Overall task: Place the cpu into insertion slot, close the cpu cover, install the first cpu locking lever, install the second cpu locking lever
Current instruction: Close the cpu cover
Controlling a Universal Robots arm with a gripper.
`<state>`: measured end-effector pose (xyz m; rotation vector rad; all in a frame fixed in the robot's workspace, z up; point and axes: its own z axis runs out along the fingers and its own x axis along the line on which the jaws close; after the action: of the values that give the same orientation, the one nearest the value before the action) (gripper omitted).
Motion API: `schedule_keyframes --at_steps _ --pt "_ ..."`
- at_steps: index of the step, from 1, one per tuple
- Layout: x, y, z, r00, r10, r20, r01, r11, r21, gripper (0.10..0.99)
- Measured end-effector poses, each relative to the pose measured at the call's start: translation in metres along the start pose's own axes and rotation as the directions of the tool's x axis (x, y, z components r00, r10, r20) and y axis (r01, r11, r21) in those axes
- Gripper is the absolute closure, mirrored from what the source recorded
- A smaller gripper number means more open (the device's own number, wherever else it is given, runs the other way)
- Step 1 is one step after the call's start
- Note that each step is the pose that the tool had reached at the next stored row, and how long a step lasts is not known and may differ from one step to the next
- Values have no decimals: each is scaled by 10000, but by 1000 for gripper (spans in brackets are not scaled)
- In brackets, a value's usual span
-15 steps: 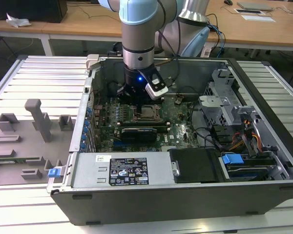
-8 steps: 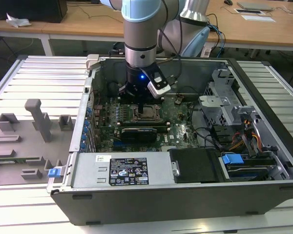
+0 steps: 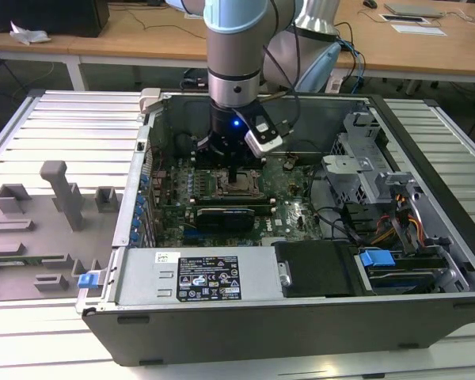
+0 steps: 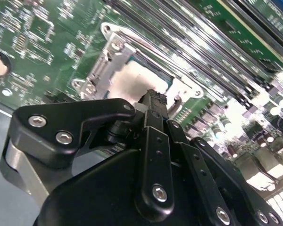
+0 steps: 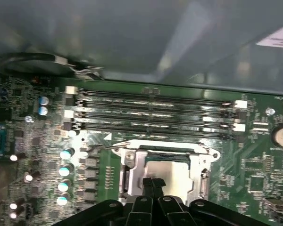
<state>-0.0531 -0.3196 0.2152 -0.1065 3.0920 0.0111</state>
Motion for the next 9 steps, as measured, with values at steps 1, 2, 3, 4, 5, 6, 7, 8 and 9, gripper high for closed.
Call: schedule_keyframes --at_steps 1,2,3,4,5,6,7,8,9 --pt "-25 -2 1 10000 1 -1 -1 10000 0 980" --pt "-49 -5 2 10000 -1 -3 1 10000 0 980" --pt "-71 -6 3 10000 -2 -5 2 10000 0 980" --pt "-86 -8 4 10000 -2 -7 2 10000 0 980" --pt "-93 -8 0 10000 -1 -15 1 10000 1 980" --pt "-94 -7 -19 10000 1 -15 -1 10000 -1 980" --pt "-96 -7 -40 10000 0 -15 0 10000 -1 980" --pt "-97 -7 -63 10000 -1 -16 1 10000 -1 980" --pt "-99 -7 -95 10000 -1 -15 1 10000 -1 980"
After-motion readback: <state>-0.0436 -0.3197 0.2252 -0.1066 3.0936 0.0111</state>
